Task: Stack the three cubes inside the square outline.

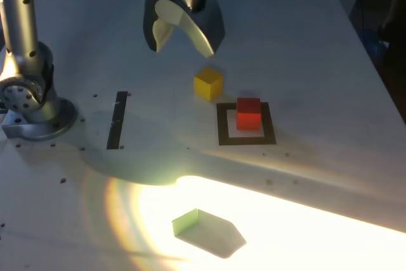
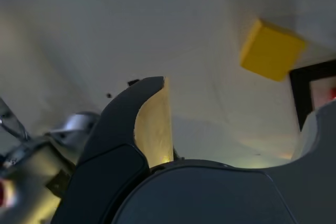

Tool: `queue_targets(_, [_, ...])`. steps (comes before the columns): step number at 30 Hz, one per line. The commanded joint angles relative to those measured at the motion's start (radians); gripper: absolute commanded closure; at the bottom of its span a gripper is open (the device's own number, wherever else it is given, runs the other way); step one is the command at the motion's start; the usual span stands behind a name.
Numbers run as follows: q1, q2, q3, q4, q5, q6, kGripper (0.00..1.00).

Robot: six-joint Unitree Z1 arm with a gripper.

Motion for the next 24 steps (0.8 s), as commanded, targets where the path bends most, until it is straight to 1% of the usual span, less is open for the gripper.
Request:
queue_targets(1, [0.004, -0.004, 0.05, -0.052, 0.022, 0.032, 0.06])
queue_targets(4, [0.014, 0.005, 0.114, -0.143, 0.038, 0.067, 0.06])
queue_targets(9, [0.041, 0.038, 0.173, -0.256, 0.041, 0.109, 0.06])
queue_targets(16, [0.048, 0.08, 0.18, -0.321, 0.042, 0.135, 0.08])
queue_targets(24, [0.048, 0.145, 0.189, -0.381, 0.041, 0.15, 0.16])
